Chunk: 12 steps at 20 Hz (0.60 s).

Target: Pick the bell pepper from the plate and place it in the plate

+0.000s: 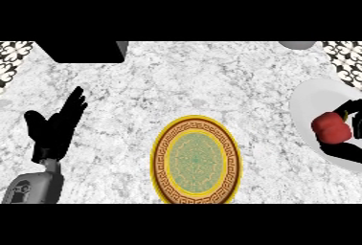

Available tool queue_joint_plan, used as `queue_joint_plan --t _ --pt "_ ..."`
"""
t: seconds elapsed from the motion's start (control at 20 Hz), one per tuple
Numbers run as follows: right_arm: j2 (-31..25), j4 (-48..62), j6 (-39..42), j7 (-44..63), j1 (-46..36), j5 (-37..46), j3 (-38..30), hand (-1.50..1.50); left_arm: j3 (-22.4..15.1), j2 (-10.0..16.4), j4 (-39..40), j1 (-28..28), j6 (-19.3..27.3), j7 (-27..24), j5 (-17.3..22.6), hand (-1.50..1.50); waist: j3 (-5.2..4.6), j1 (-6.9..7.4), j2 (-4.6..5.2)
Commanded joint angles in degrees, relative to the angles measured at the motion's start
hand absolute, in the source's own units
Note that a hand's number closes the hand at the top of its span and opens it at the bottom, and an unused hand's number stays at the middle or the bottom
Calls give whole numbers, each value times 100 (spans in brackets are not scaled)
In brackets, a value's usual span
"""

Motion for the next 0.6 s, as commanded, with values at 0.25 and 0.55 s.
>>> queue_joint_plan --t 0.25,0.55 --pt "-665 3044 -39 -1934 -857 -532 -1093 150 -45 -53 -221 54 39 153 -79 0 7 79 17" --pt "-1331 4847 663 -2122 -1734 -134 -875 150 -124 -169 226 -7 -57 -318 -140 0 10 158 57"
